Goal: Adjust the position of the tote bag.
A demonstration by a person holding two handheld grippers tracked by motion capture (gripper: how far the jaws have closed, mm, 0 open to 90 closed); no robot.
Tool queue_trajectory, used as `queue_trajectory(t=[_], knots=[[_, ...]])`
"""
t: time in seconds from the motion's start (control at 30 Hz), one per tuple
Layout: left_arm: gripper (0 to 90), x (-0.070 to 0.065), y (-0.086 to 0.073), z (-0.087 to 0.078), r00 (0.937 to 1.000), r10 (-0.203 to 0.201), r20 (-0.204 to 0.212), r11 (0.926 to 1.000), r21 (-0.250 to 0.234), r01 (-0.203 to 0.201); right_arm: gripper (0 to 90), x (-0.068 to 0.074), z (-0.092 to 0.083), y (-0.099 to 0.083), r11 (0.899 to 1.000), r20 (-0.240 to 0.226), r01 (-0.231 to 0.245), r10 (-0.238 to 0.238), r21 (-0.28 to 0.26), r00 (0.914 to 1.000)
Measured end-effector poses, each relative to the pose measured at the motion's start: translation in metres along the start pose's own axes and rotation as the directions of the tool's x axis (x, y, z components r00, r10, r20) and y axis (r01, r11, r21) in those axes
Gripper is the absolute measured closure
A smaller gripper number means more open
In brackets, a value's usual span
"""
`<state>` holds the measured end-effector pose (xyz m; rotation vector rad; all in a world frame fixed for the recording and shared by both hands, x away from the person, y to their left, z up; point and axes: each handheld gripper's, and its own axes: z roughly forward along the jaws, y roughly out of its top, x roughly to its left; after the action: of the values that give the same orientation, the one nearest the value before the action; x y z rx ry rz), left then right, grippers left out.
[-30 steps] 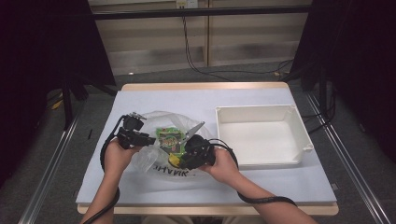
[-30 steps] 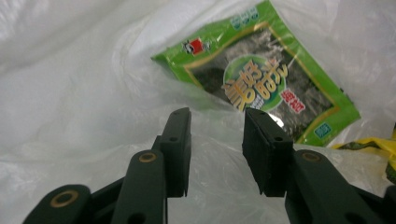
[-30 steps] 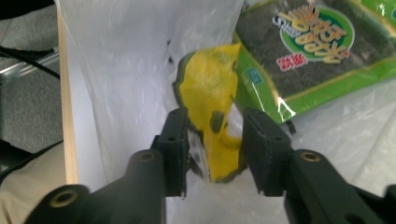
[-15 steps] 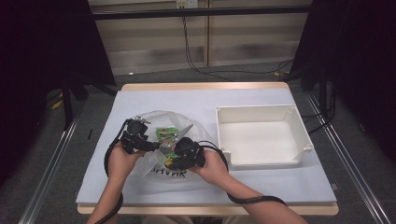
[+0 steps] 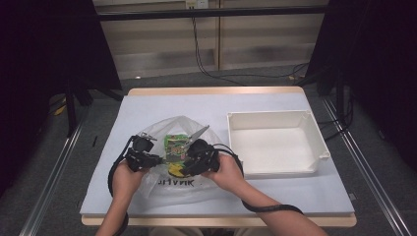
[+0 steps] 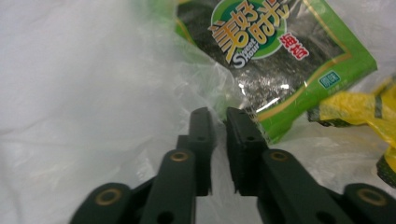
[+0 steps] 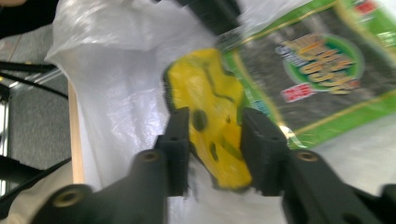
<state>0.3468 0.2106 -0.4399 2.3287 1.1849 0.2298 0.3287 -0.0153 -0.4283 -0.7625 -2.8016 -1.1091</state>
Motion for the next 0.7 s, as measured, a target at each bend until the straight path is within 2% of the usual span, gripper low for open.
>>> queue_trajectory(t=[0.07,0.2,0.33,0.43,0.47,0.57,0.63,0.67,0.7], knots=[[85.1,0.003,-0.002,-0.002,1.0000,0.003,0.004,0.9999,0.013,-0.003,60.5,-0.002,-0.007,0.003,1.000,0.025,0.009,-0.009,-0.001,0.9996],[88.9,0.007,-0.006,-0.003,0.9999,-0.012,0.009,0.9999,0.007,0.012,64.0,-0.008,-0.017,0.009,1.000,0.069,0.015,-0.014,-0.009,0.9975],[90.0,0.012,-0.009,-0.005,0.9999,-0.013,0.003,0.9997,0.018,0.013,76.9,-0.018,-0.018,0.009,1.000,0.103,0.010,-0.013,0.026,0.9946],[90.0,0.016,-0.013,-0.006,0.9994,-0.035,-0.005,0.9993,0.012,0.035,88.3,-0.025,-0.015,0.005,0.998,0.113,-0.013,0.006,0.069,0.9936],[90.0,0.019,-0.014,-0.008,0.9995,-0.031,-0.006,0.9993,0.023,0.031,89.3,-0.026,-0.015,0.003,0.996,0.120,-0.020,0.010,0.082,0.9927],[90.0,0.021,-0.016,-0.010,0.9985,-0.053,-0.015,0.9984,0.016,0.053,90.0,-0.028,-0.013,0.000,0.994,0.142,-0.014,-0.001,0.110,0.9899],[90.0,0.023,-0.017,-0.011,0.9986,-0.052,-0.014,0.9985,0.018,0.052,90.0,-0.028,-0.013,-0.002,0.993,0.143,-0.006,-0.011,0.119,0.9896],[90.0,0.023,-0.018,-0.011,0.9976,-0.067,-0.018,0.9977,0.011,0.067,90.0,-0.028,-0.013,-0.003,0.993,0.145,-0.007,-0.010,0.121,0.9894],[90.0,0.024,-0.019,-0.013,0.9982,-0.053,-0.028,0.9982,0.025,0.054,90.0,-0.028,-0.012,-0.004,0.992,0.154,-0.011,-0.008,0.127,0.9881]])
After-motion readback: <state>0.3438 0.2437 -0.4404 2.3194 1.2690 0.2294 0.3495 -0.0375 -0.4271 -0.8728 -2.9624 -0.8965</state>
